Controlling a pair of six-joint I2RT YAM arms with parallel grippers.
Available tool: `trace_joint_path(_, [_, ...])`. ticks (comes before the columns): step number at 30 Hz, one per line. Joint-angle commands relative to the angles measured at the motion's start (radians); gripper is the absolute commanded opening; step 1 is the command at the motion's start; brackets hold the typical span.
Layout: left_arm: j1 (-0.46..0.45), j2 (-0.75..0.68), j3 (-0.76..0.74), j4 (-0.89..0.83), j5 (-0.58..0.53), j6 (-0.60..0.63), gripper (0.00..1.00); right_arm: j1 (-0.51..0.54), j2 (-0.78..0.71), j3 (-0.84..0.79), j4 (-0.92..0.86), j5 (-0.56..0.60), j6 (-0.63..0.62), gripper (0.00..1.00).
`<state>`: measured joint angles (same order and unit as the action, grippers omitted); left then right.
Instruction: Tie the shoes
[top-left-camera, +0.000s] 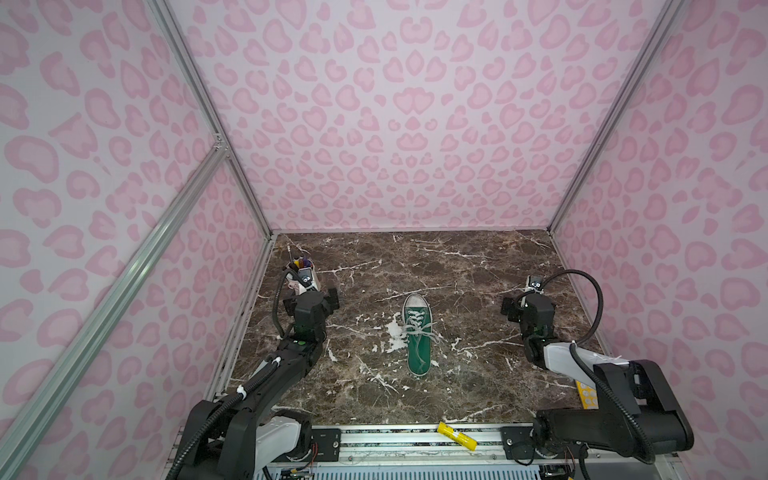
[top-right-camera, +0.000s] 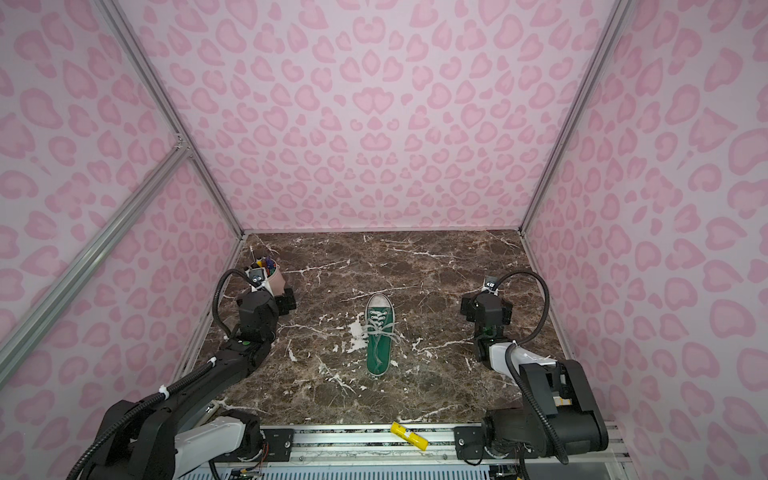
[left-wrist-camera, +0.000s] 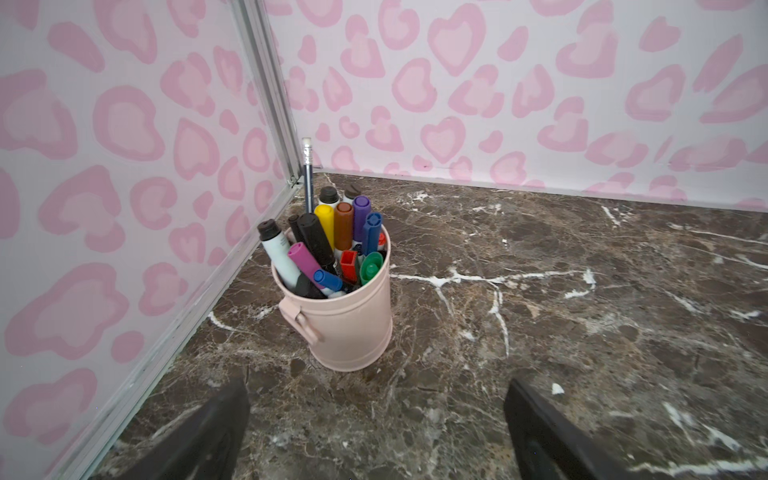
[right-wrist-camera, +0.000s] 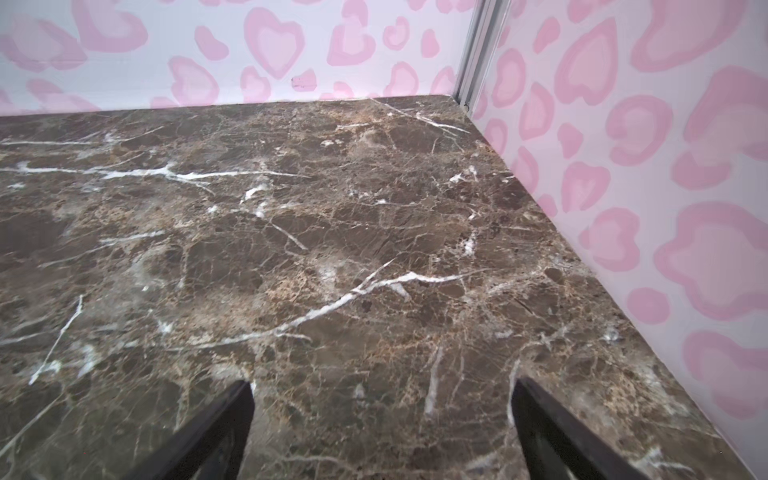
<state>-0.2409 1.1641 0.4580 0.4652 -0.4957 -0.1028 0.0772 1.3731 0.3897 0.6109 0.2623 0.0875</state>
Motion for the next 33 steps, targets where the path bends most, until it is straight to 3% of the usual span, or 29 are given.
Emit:
trace_joint_path(1, [0.004,0.020,-0.039,0.134,-0.029,0.051,0.97,-0.003,0.022,-0.001,0.130,0.034,-0.034,0.99])
trace_joint_path(9, [0.122,0.081,-0.206,0.421,0.078,0.042,0.97,-0.034,0.058,-0.069,0.295,-0.014,-0.042,0.99])
trace_joint_path(17, [0.298,0.136,-0.234,0.552,0.376,-0.023,0.97,-0.038,0.151,-0.107,0.451,-0.073,-0.062,0.99])
trace_joint_path(23, [0.304,0.245,-0.228,0.639,0.498,0.019,0.98,-0.037,0.149,-0.099,0.429,-0.094,-0.070,0.99])
trace_joint_path(25, [0.305,0.291,-0.219,0.674,0.511,0.026,0.98,-0.038,0.156,-0.097,0.436,-0.095,-0.069,0.99])
trace_joint_path(29, [0.303,0.294,-0.149,0.523,0.452,0.003,0.98,-0.038,0.160,-0.061,0.374,-0.115,-0.077,0.99])
trace_joint_path(33, [0.295,0.300,-0.143,0.529,0.445,0.014,0.98,-0.037,0.165,-0.036,0.331,-0.133,-0.083,0.99])
